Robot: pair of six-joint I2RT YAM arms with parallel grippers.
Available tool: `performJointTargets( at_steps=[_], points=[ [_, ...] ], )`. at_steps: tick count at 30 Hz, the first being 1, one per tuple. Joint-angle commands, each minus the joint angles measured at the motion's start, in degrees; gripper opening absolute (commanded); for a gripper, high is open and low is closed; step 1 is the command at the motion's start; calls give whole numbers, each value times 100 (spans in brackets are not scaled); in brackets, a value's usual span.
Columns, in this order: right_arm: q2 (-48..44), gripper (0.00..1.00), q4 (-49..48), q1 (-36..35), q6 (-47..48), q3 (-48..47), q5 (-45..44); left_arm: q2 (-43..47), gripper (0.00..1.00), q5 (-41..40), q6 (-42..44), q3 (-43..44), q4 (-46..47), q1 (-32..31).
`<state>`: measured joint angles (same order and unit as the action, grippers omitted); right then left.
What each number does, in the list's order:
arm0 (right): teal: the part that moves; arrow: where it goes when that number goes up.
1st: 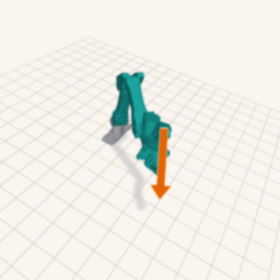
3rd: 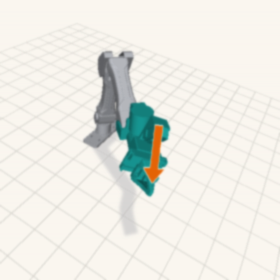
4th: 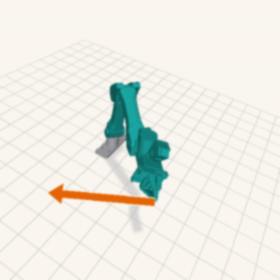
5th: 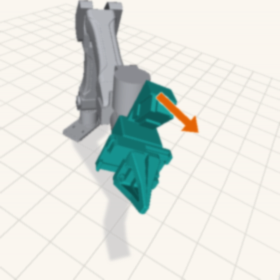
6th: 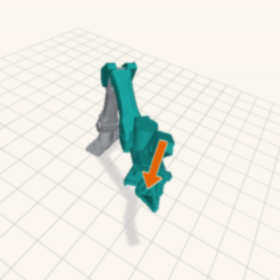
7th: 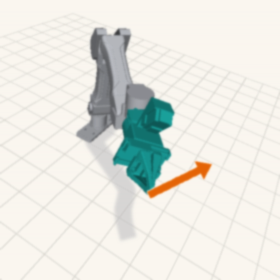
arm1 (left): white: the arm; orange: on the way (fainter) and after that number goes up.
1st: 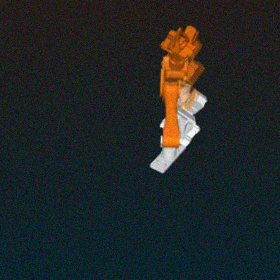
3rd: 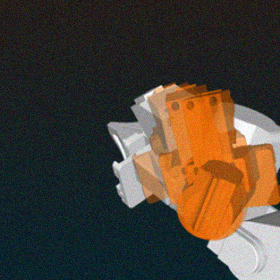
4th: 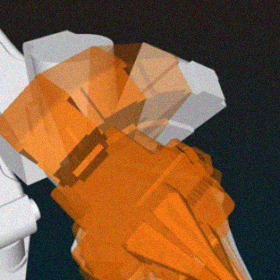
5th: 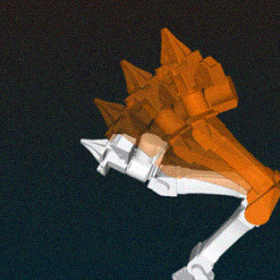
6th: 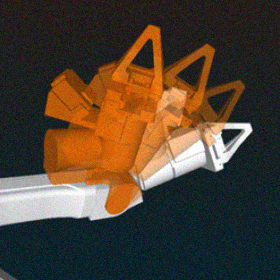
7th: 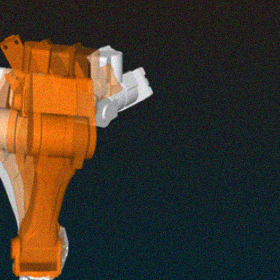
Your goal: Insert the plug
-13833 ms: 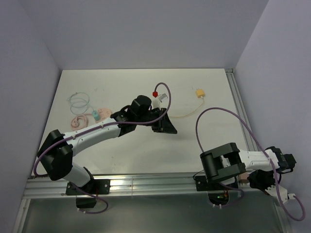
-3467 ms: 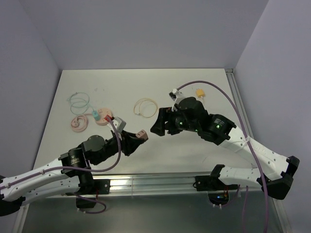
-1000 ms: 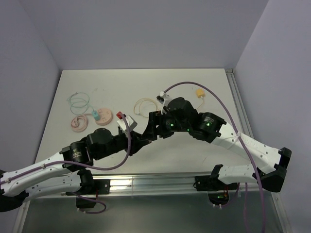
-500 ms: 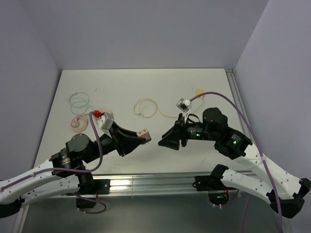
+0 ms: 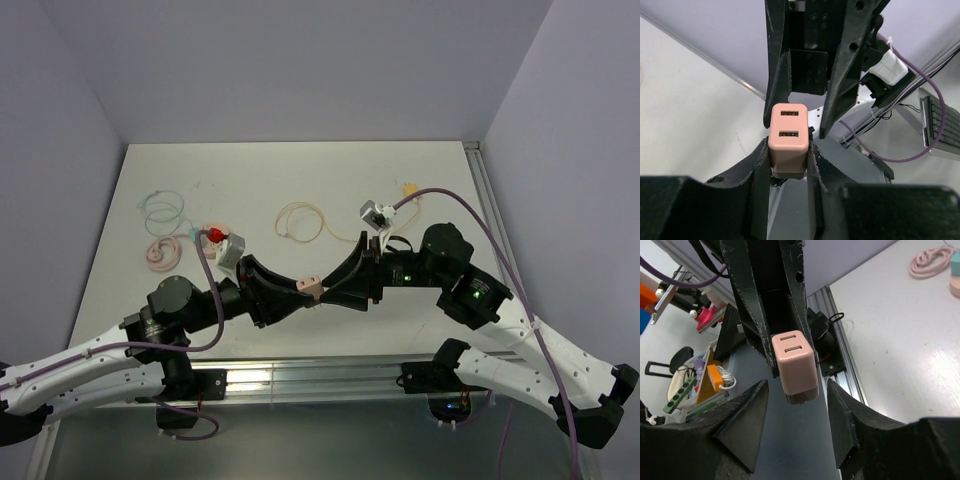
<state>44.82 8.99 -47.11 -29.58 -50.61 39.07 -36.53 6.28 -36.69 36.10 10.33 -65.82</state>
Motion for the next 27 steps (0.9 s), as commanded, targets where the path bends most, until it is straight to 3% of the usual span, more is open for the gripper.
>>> performJointTargets(
  at_steps=[1,10,13,16,19,20,21,23,24,27],
  points=[
    [71,56,-653,-44,-162,77,294,15,0,171,-102,20,567,17],
    [167,43,-838,-96,-241,122,417,67,0,110,-58,11,611,17],
    [220,33,-873,-131,-285,130,487,59,0,49,-58,29,576,17],
    [317,0,-856,-193,-276,78,462,68,0,-30,-75,55,523,17],
    [291,0,-803,-228,-258,77,365,24,0,-180,-49,231,128,17],
    [273,0,-803,-228,-258,104,321,6,3,-224,-32,309,40,17],
    [230,0,-803,-228,-258,139,286,6,13,-224,-5,354,-30,17],
    [150,0,-768,-219,-232,165,259,23,24,-207,47,424,-224,17],
    [133,0,-768,-228,-215,165,285,32,37,-215,48,433,-285,17],
    [150,0,-549,-228,-127,122,312,129,60,-276,91,495,-531,25]
  ],
)
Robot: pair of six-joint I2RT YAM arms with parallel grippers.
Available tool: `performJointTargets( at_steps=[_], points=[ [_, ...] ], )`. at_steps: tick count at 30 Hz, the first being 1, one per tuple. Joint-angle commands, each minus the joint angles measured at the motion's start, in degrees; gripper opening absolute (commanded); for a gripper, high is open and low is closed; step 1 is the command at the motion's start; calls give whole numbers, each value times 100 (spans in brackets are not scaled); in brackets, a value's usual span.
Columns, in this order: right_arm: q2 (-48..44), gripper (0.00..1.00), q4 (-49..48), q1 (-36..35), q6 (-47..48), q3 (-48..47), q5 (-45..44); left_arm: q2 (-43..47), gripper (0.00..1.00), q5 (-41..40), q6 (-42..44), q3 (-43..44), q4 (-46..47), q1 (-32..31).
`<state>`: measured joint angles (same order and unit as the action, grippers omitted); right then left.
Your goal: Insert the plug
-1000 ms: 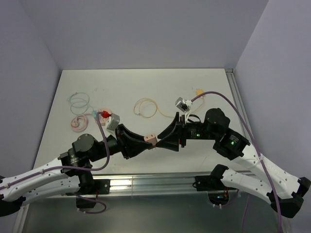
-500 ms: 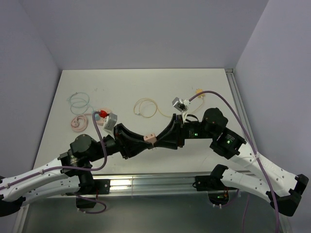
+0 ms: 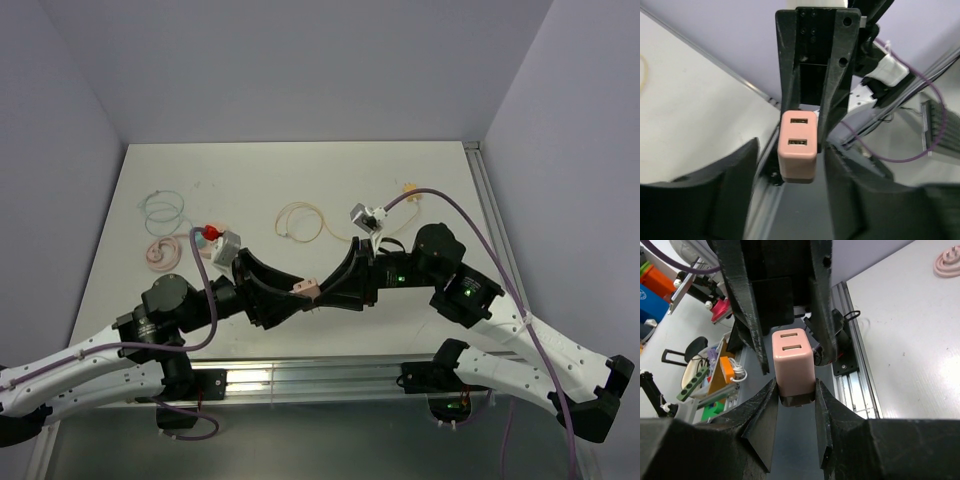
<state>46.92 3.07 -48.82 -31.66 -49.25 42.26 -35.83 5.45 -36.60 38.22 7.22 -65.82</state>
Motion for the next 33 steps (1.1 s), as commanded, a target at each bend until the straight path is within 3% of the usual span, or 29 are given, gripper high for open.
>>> performJointTargets(
  at_steps=[1,5,13,25,33],
  points=[
    [-68,0,105,-58,159,-40,-7,85,65,-211,109,300,-300,26],
    [-86,0,378,-49,362,-128,-7,217,77,-282,197,511,-861,26],
    [63,0,1037,-49,985,-339,388,218,82,69,416,950,-1829,26],
    [283,0,1398,-181,1337,-559,660,-801,75,825,592,1477,-2435,78],
    [397,0,1863,-269,1715,-691,582,-934,71,1221,689,1628,-2682,271]
  ],
)
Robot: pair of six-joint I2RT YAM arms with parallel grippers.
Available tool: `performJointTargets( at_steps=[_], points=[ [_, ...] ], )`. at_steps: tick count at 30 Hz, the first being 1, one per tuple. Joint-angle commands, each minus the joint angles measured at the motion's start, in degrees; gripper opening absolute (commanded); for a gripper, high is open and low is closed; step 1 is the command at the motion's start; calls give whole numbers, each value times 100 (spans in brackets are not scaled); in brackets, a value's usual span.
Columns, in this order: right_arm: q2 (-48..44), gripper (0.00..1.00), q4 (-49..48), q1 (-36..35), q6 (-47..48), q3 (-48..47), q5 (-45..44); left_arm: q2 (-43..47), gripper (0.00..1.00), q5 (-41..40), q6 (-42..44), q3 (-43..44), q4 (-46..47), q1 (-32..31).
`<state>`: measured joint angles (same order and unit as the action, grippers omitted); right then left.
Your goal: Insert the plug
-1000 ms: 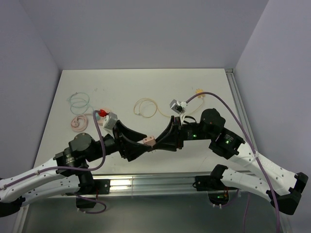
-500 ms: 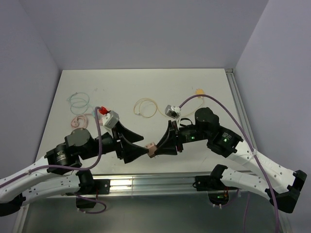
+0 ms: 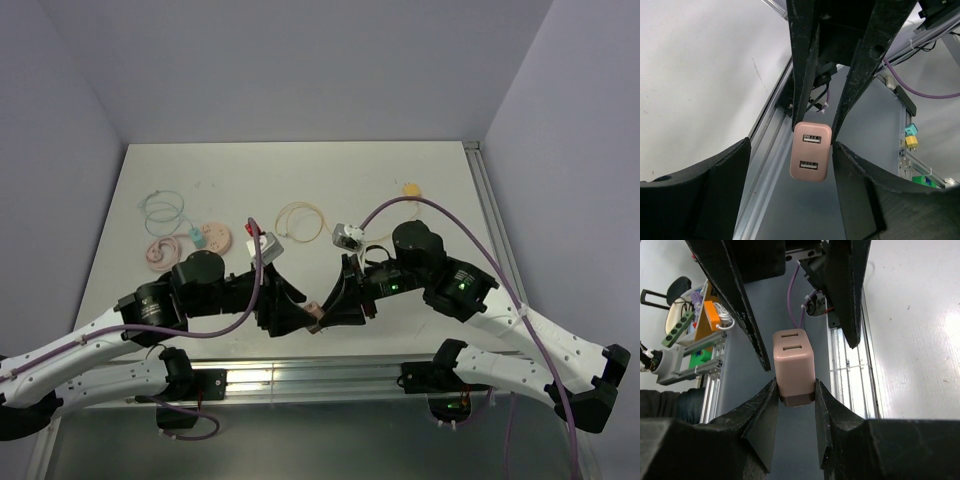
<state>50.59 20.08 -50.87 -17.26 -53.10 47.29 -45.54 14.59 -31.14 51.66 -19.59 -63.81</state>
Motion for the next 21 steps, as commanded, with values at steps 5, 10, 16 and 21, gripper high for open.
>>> performJointTargets(
  at_steps=[5,10,16,21],
  points=[
    [74,0,304,-81,398,-359,26,1,67,711,160,310,-36,237],
    [92,0,295,-90,407,-411,-18,-157,61,914,222,354,-141,317],
    [162,0,287,-90,399,-464,-88,-324,65,1107,275,301,-185,343],
    [223,0,286,-107,407,-464,-44,-333,57,1161,283,266,-115,352]
  ],
)
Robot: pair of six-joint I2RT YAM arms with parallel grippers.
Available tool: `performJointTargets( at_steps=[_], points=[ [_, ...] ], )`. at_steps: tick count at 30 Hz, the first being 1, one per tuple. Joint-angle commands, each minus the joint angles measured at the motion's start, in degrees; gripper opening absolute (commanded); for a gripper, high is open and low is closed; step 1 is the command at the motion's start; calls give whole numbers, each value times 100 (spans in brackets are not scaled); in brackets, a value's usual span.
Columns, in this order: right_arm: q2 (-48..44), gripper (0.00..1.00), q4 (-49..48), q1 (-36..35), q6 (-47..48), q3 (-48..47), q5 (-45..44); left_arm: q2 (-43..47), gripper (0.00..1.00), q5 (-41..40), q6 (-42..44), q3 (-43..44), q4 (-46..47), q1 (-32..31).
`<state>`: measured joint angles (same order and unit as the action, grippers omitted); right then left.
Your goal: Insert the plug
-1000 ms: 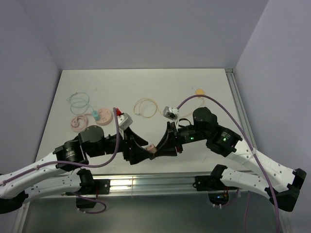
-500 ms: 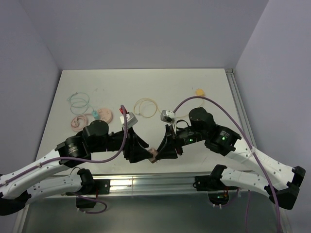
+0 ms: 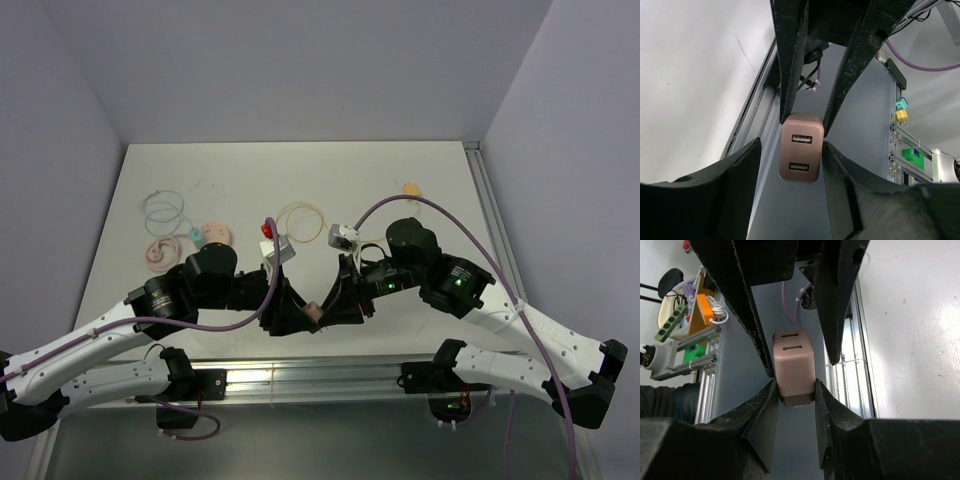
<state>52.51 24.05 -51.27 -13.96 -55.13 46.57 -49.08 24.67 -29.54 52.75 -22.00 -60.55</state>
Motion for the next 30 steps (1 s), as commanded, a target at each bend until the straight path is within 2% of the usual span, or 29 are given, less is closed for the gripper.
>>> performJointTargets(
  at_steps=[1,3,7,9,11,16,20,21,23,24,27,28,30],
  points=[
    [40,0,-111,-59,69,-252,19,56,56,144,141,165,117,35],
    [49,0,-129,-85,86,-235,10,65,52,135,141,174,108,52],
    [93,0,-103,-103,86,-217,2,100,54,126,159,183,82,96],
    [110,0,-103,-112,86,-217,-7,100,52,126,168,183,73,105],
    [119,0,-111,-121,86,-226,2,83,45,161,185,200,47,123],
    [128,0,-76,-112,112,-296,-51,74,2,232,264,253,-67,132],
    [233,1,11,-121,121,-375,-305,144,0,-75,282,253,-182,132],
    [242,21,46,-112,86,-375,-393,179,0,-372,265,244,-243,132],
    [251,41,82,-120,77,-375,-682,285,0,-742,238,227,-313,140],
    [242,56,125,-112,42,-375,-806,320,0,-944,186,227,-427,149],
    [119,69,327,-59,-10,-428,-1535,425,0,-1858,54,288,-690,210],
    [84,70,398,-15,-28,-454,-1719,417,0,-2426,10,332,-805,228],
    [-65,71,529,194,-203,-454,-2323,329,0,-2982,-156,463,-1121,272]
  ],
)
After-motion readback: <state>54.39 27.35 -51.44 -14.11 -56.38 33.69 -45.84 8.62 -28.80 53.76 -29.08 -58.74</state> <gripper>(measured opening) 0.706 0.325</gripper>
